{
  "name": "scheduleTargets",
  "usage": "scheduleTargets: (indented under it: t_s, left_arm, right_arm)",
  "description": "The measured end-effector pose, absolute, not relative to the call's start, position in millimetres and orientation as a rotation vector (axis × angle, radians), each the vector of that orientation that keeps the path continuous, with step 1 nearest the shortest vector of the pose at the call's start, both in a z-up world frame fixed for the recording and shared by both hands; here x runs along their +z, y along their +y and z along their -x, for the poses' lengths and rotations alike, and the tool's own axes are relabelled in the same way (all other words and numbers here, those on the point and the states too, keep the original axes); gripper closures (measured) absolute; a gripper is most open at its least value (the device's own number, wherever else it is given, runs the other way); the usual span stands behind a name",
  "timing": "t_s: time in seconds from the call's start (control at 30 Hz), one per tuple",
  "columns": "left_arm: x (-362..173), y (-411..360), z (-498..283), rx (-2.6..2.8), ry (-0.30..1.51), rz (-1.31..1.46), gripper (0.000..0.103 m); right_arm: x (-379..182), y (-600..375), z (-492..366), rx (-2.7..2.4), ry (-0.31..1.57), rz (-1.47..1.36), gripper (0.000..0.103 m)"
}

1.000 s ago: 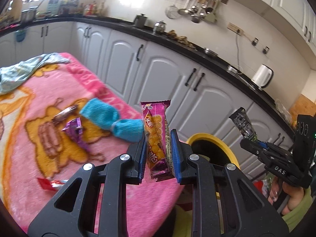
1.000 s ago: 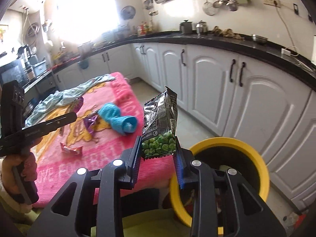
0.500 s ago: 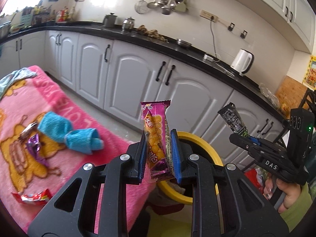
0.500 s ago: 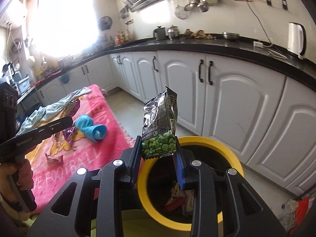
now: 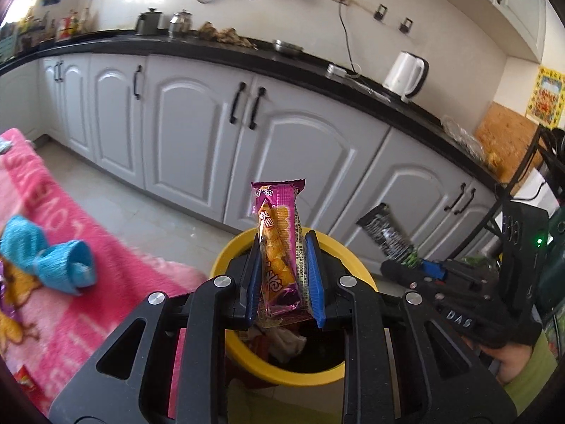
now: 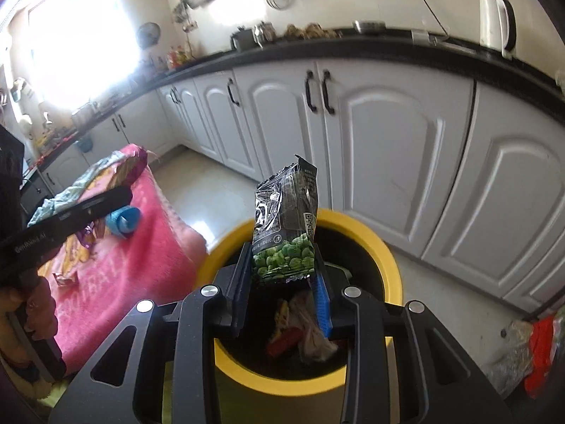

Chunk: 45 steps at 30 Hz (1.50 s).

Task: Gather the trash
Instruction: 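Carry both packets over the yellow bin and open both tools to drop them, then move both tools back toward the blue towel and purple wrapper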

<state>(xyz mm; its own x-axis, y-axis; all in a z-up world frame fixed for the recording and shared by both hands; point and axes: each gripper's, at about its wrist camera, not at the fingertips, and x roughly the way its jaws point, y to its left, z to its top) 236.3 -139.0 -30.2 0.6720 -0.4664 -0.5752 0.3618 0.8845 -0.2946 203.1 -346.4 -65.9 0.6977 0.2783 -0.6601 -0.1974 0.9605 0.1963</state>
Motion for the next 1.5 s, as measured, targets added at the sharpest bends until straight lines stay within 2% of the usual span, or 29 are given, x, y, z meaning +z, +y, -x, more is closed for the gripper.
scheduleTargets:
  t_s: [0.17,0.23,0.3,0.33,0.4,0.57,0.63,0.77,1.03,1.5]
  left_arm:
    - [-46,-159,-255,-0.493,0.740,0.159,0.086]
    - [-51,-163,-258,-0.495,0.754,0.165,0.085]
    - [-57,-166,-262,-0.492,0.767,0.164,0.076]
    - [-57,-167,-263,-0.488,0.770,0.164,0.065]
    - [-59,-164,-263,-0.481,0.774,0.174,0.051]
    - [-57,-145,-262,-0.422,0.764,0.190,0.031]
    - [-54,-134,-260,-0.397,0.756,0.203,0.028]
    - [-47,-108,-253,-0.347,0.730,0.230,0.014]
    - [-30,-47,-233,-0.221,0.660,0.272,0.012]
    - [-17,40,-195,-0.064,0.586,0.337,0.011]
  right_arm:
    - [-84,-352,-212,0.254,0.791,-0.135,0.068]
    - [-89,-355,-215,0.243,0.800,-0.141,0.059]
    - [-94,-360,-217,0.219,0.809,-0.154,0.053]
    - [-96,-362,-218,0.212,0.816,-0.162,0.052]
    - [-98,-367,-220,0.195,0.818,-0.184,0.046]
    - [-95,-371,-218,0.184,0.797,-0.206,0.040]
    - [-92,-369,-216,0.186,0.782,-0.205,0.037]
    - [-80,-358,-212,0.200,0.749,-0.186,0.032]
    - [-54,-324,-199,0.274,0.673,-0.142,0.022]
    - [-19,-248,-174,0.422,0.594,-0.026,0.014]
